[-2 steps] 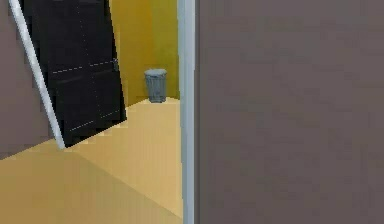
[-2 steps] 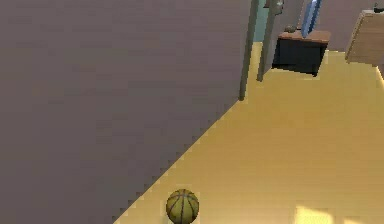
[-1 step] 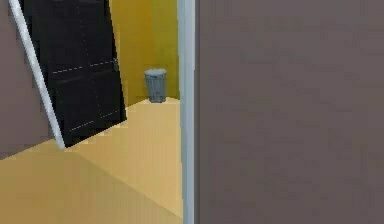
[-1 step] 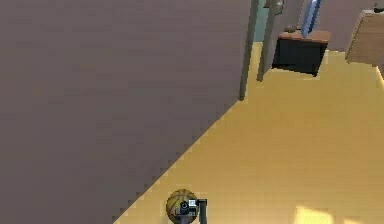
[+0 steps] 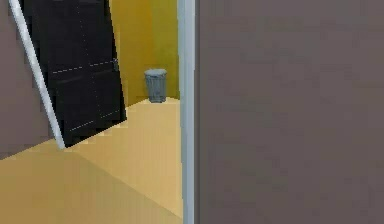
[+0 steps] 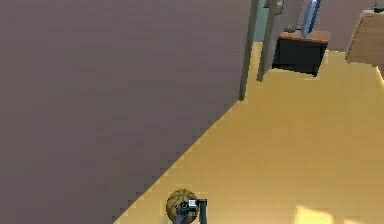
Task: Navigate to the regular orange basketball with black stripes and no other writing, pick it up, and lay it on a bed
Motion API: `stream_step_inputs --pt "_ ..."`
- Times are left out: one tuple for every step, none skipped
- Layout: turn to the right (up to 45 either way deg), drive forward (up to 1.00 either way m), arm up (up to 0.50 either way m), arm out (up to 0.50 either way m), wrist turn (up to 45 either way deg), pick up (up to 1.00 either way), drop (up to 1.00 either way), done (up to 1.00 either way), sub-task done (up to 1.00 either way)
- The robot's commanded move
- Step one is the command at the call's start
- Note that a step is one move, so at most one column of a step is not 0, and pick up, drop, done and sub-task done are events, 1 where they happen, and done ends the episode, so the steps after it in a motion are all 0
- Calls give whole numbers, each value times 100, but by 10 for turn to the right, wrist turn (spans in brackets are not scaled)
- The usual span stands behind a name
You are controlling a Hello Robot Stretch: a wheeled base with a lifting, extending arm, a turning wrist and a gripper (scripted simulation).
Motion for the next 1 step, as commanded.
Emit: stream_step_inputs --pt "0 0 0 0 450 0 0 0 0"
